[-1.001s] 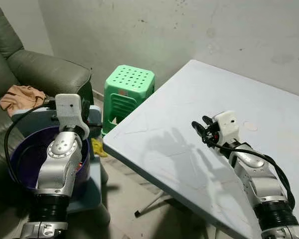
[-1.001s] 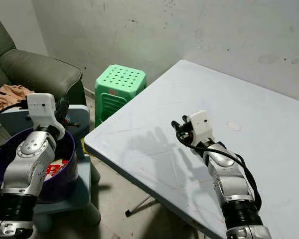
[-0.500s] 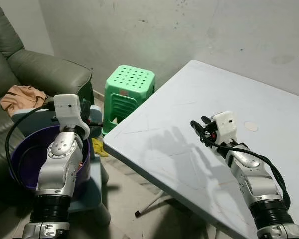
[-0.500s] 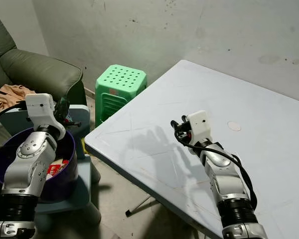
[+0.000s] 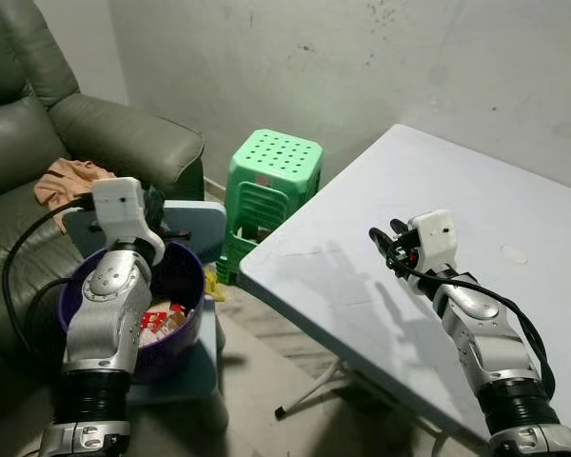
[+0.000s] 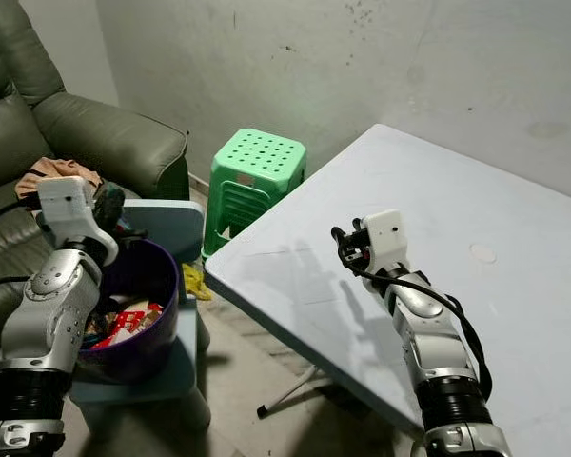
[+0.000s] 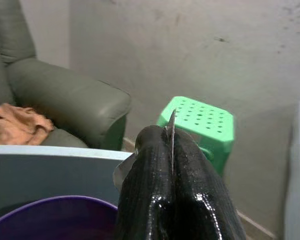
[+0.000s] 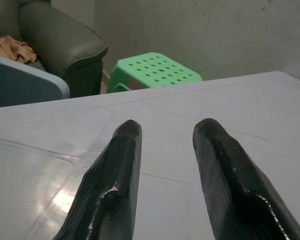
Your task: Picking trash to rubbish bin
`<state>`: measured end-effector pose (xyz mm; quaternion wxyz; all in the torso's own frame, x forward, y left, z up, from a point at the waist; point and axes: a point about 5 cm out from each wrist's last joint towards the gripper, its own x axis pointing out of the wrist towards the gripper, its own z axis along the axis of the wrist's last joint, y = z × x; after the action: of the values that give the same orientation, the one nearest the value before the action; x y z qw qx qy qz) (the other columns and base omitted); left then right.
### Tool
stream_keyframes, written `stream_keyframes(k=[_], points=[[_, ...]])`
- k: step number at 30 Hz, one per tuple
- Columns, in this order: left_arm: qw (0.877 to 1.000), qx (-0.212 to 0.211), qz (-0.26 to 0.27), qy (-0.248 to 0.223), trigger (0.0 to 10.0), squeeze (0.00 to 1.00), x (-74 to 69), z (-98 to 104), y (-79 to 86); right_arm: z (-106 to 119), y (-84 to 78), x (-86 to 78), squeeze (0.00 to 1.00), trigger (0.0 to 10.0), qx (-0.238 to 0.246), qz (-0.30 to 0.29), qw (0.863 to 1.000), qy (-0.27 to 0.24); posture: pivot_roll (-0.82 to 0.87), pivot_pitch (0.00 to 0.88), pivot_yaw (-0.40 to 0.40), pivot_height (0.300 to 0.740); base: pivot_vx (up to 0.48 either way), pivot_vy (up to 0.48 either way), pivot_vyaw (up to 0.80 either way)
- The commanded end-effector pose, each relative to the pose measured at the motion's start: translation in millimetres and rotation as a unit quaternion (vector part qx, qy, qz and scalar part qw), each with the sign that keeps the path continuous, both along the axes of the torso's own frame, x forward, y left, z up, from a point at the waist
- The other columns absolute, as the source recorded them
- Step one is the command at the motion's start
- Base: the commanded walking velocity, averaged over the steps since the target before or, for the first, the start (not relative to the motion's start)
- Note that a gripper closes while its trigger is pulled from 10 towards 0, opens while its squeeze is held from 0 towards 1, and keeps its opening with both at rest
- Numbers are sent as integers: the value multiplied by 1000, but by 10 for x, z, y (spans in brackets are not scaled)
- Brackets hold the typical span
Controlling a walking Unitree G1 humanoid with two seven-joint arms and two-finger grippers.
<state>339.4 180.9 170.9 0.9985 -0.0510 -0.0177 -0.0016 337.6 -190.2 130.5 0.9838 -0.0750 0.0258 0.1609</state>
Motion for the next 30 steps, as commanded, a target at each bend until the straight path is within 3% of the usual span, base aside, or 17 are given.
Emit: stream_keyframes(k=[1,23,30], points=[[1000,5,3,2,10000,0,6,9,47,44,27,19,0,10000,2,5,1000,-10,53,52,-91,740,0,0,800],[999,2,-16,39,10000,0,2,-104,-48,54,17,32,0,10000,-2,15,1000,-10,56,36,-100,740,0,0,800],[996,15,-62,68,10000,0,-78,-253,-98,74,93,-21,0,10000,9,65,998,-16,58,35,-103,740,0,0,0]])
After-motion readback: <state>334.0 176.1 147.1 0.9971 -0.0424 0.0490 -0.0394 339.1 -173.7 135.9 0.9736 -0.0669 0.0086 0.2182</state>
